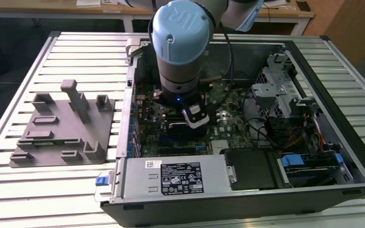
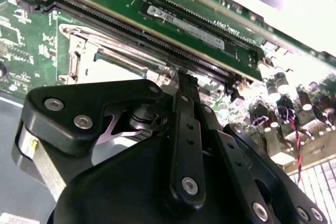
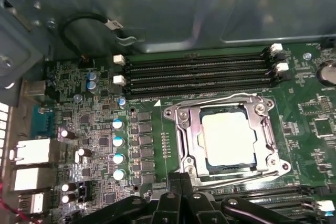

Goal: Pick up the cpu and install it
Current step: 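Install the second cpu locking lever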

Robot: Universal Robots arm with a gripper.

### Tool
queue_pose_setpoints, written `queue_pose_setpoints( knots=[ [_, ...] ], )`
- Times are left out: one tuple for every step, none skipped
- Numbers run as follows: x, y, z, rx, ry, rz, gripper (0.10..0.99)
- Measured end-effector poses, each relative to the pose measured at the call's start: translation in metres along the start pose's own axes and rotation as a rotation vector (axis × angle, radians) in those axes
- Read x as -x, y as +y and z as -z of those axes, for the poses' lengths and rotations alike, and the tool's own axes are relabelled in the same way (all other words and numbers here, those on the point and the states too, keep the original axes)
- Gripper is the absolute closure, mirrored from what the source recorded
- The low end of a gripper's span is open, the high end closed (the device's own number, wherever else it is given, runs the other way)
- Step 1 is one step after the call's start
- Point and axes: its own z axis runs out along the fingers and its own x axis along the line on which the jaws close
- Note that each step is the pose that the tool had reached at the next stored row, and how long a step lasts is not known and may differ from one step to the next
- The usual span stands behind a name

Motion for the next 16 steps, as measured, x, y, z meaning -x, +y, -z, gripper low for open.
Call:
queue_pose_setpoints(
  knots=[
    [0.0,0.0007,0.002,0.0,0.0,0.0,0.98],
    [0.0,0.0014,0.0041,0.0,0.0,0.0,0.98],
    [0.0001,0.0021,0.006,0.0,0.0,0.0,0.98],
    [0.0001,0.0028,0.0081,0.0,0.0,0.0,0.98],
    [0.0001,0.0035,0.0101,0.0,-0.0002,0.0,0.98],
    [0.0002,0.0041,0.012,-0.001,-0.0005,0.0,0.98],
    [0.0002,0.0047,0.0137,-0.002,-0.0009,0.0,0.98],
    [0.0002,0.0053,0.0154,-0.003,-0.0014,0.0,0.98],
    [0.0002,0.0059,0.0171,-0.005,-0.0018,0.0,0.98],
    [0.0002,0.0065,0.0187,-0.007,-0.0025,0.0,0.98],
    [0.0002,0.0071,0.0203,-0.011,-0.0034,0.0,0.98],
    [0.0003,0.0076,0.0214,-0.017,-0.0047,0.0,0.98],
    [0.0003,0.0079,0.0222,-0.025,-0.006,-0.001,0.98],
    [0.0003,0.0081,0.0227,-0.037,-0.0076,-0.001,0.98],
    [0.0002,0.0084,0.0229,-0.05,-0.0093,-0.002,0.98],
    [0.0002,0.0088,0.0228,-0.062,-0.0109,-0.002,0.98]
  ],
)
